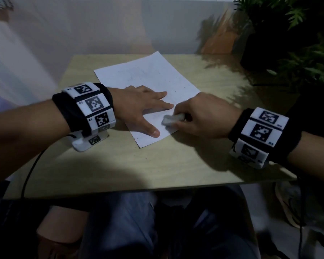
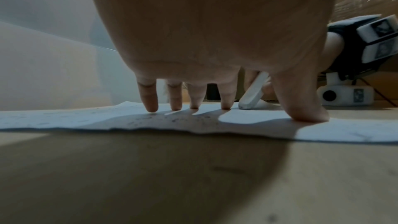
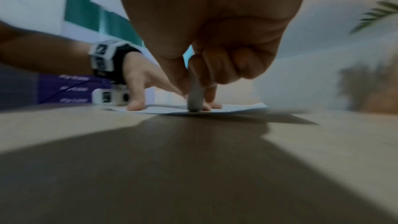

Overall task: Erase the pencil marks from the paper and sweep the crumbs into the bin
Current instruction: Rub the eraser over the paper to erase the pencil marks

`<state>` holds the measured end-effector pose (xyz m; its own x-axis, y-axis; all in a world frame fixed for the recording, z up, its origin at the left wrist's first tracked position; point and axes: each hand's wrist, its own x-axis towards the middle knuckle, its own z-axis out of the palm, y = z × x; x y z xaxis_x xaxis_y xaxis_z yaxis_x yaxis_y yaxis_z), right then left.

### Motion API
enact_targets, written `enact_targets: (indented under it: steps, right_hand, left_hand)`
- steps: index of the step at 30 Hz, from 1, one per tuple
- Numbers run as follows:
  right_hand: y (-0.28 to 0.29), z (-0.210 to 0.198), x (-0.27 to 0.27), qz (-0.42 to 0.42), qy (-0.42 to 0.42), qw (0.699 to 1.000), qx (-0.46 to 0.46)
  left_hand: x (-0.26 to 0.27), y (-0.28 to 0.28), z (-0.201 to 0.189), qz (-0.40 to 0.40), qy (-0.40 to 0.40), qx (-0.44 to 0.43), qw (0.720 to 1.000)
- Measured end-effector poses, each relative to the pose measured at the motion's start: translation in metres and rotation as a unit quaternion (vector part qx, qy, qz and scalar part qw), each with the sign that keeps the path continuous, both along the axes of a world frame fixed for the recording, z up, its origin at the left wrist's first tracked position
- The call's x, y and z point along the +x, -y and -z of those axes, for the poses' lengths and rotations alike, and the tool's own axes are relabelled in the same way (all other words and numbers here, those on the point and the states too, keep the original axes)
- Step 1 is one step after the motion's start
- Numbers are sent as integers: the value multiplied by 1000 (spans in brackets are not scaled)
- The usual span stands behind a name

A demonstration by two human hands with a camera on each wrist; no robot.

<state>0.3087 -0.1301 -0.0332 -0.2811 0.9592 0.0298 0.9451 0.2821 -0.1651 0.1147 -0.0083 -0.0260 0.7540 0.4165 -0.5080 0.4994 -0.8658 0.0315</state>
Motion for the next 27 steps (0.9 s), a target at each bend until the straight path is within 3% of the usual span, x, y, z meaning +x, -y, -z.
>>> enact_targets:
  steps: [2,7,12,16,18,22,27]
  right_hand:
    - [2,-3,-7,-24,-17,999,-34]
    - [-13,-2,8,75,55,995,28]
    - [1,-3,-6,-17,-23,998,-55]
    - [-11,1,10,70,35,997,5]
    - [-9,2,10,67,9,997,20]
    - [0,-8,-1,-20,-89,993,-69]
    - [-8,-6,7,22,-20,1000,-7]
  left_hand:
    - [0,0,1,2,0,-3,1000]
    - [0,1,-1,-10,1,-7,1000]
    - [0,-2,3,-5,12,-8,1000]
    - [0,-3,4,-6,15,-2,1000]
    - [0,-4,4,-5,20,-4,1000]
    - [-1,-3,4,-3,27,-14,1000]
    - [0,-3,3,-9,25,-10,1000]
